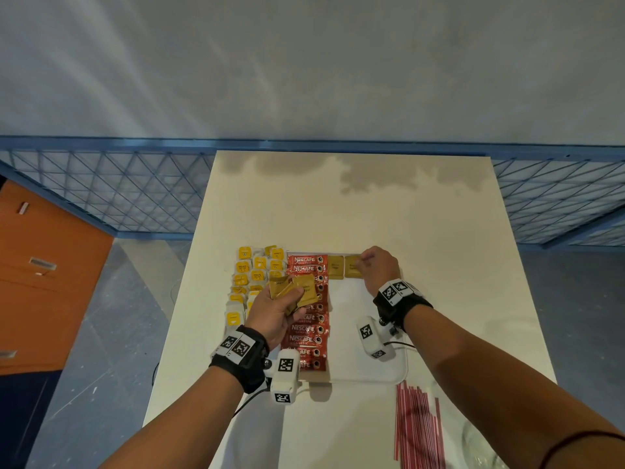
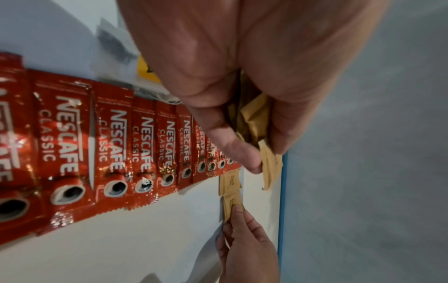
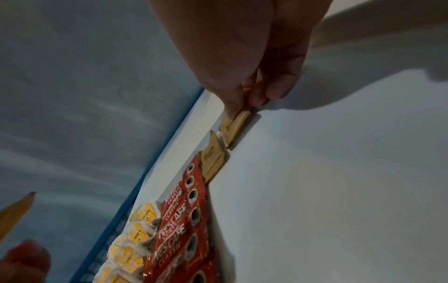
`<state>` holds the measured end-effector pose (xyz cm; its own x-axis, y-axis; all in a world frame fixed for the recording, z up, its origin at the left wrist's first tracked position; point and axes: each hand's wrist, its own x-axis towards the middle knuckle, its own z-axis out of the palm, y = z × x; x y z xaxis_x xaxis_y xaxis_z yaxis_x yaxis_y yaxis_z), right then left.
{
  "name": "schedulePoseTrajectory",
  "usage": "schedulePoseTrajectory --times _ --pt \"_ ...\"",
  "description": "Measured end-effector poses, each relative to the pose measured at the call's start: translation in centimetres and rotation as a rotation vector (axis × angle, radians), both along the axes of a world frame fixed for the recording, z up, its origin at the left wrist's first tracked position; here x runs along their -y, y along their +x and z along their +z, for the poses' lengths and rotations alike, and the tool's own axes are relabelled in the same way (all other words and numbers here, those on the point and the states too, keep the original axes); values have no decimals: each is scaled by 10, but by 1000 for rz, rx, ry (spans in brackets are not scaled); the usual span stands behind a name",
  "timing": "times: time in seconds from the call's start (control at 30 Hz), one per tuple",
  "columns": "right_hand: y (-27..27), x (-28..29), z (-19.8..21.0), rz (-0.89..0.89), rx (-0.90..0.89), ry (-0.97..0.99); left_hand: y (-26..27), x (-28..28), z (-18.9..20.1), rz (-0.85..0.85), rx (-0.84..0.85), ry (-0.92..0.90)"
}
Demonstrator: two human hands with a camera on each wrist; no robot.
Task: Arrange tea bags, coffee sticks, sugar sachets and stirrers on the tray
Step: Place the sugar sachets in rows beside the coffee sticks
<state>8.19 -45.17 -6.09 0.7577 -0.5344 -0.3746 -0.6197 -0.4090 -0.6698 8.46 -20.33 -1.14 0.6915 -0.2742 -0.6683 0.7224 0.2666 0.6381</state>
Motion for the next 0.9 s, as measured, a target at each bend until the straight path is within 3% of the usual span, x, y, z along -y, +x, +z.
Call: schedulePoseTrajectory --times 0.53,0.7,0.9 --pt "-10 -8 8 9 27 -77 -5 4 0 -46 25 45" --pt "-14 -18 8 210 -2 -43 -8 5 3 -64 48 49" --pt "-10 -23 6 311 -66 -146 -10 2 4 -57 44 41"
